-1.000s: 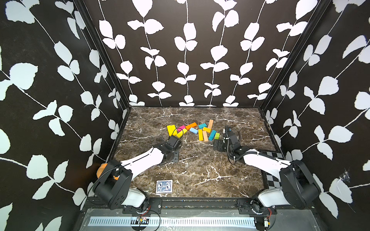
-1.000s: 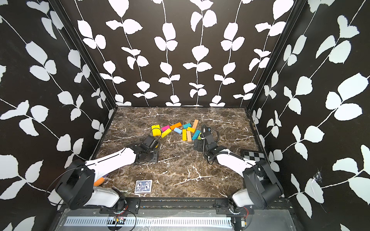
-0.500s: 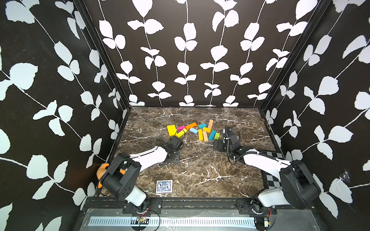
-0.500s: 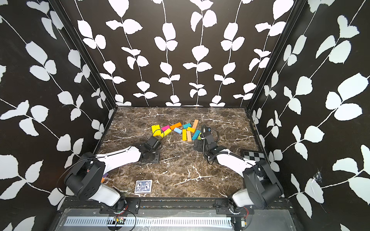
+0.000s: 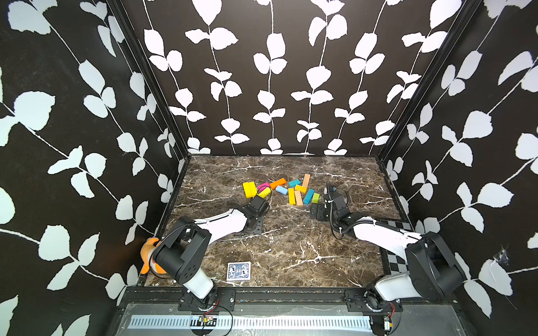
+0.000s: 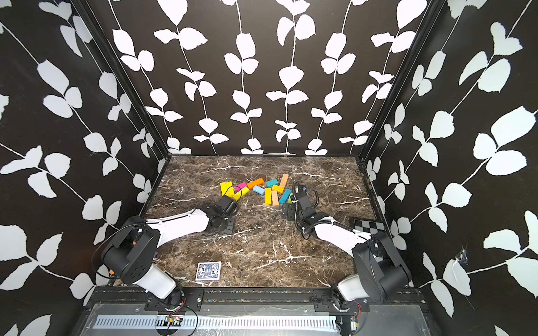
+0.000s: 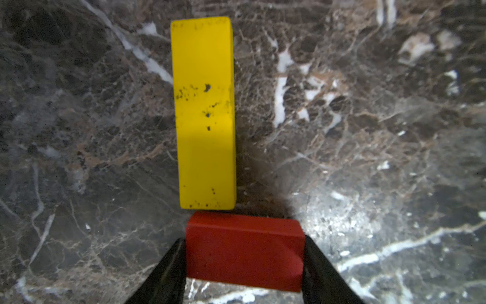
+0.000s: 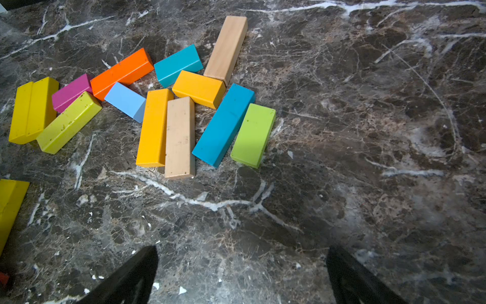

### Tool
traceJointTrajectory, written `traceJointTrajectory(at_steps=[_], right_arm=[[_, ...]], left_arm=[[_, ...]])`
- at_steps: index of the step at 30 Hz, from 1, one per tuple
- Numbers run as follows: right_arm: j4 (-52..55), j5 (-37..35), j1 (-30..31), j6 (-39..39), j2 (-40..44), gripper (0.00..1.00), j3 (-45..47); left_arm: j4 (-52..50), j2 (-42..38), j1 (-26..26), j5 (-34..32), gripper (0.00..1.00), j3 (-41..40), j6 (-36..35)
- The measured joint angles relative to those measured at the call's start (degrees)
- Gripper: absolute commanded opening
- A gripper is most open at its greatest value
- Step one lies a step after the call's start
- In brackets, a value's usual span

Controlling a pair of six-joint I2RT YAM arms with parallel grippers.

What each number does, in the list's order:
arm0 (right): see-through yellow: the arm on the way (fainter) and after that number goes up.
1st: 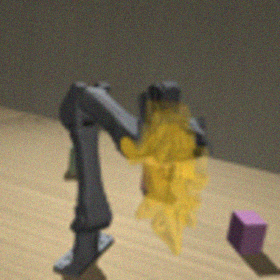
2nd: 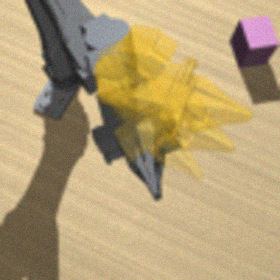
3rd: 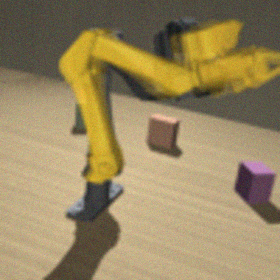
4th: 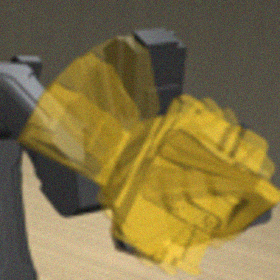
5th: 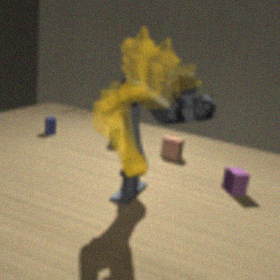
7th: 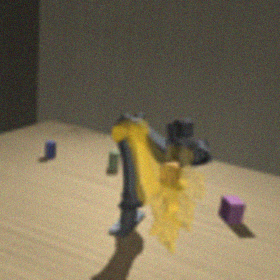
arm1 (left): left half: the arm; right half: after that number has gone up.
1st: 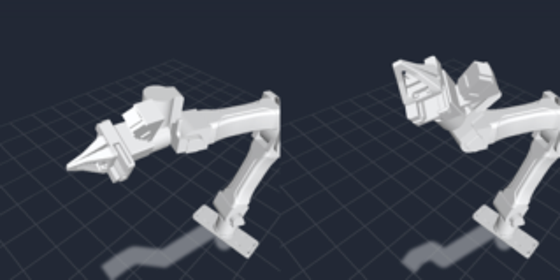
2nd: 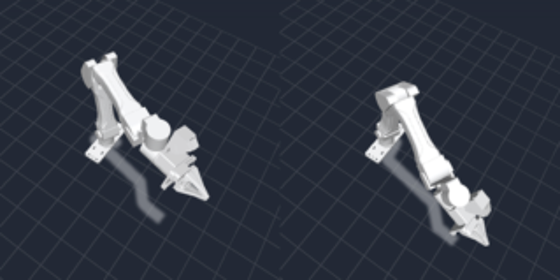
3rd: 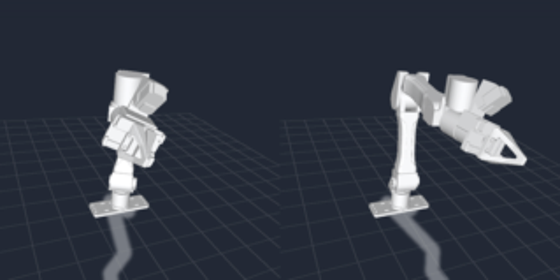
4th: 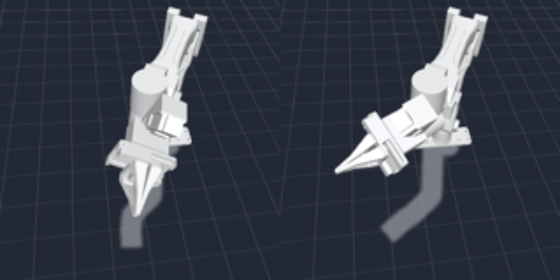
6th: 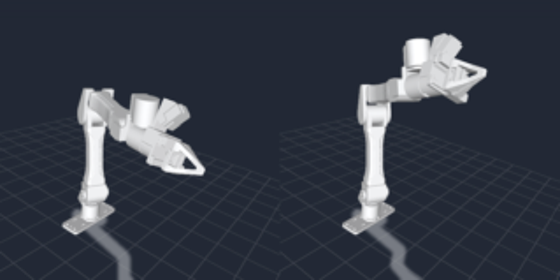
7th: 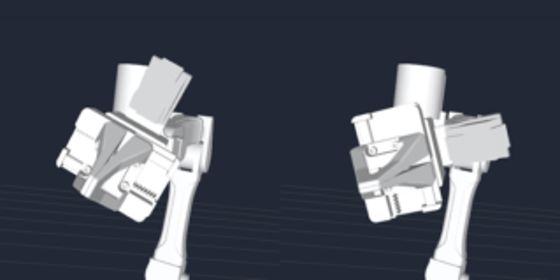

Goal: Assemble the letter h with building blocks
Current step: Assemble the building block at the center of the board.

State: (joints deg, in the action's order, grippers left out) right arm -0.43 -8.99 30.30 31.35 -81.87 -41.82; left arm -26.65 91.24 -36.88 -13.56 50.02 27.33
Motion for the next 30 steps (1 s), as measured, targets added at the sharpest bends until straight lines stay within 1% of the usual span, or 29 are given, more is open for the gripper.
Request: traceJointTrajectory(at_steps=[8,30], right_arm=[[0.1,0.0,0.0,0.0,0.0,0.99,0.0],[0.5,0.0,-0.1,0.0,0.0,0.99,0.0]], left_arm=[[0.0,1.4,0.0,-0.8,0.41,0.7,-0.4],[0.4,2.0,0.7,-1.1,0.43,0.5,-0.6]])
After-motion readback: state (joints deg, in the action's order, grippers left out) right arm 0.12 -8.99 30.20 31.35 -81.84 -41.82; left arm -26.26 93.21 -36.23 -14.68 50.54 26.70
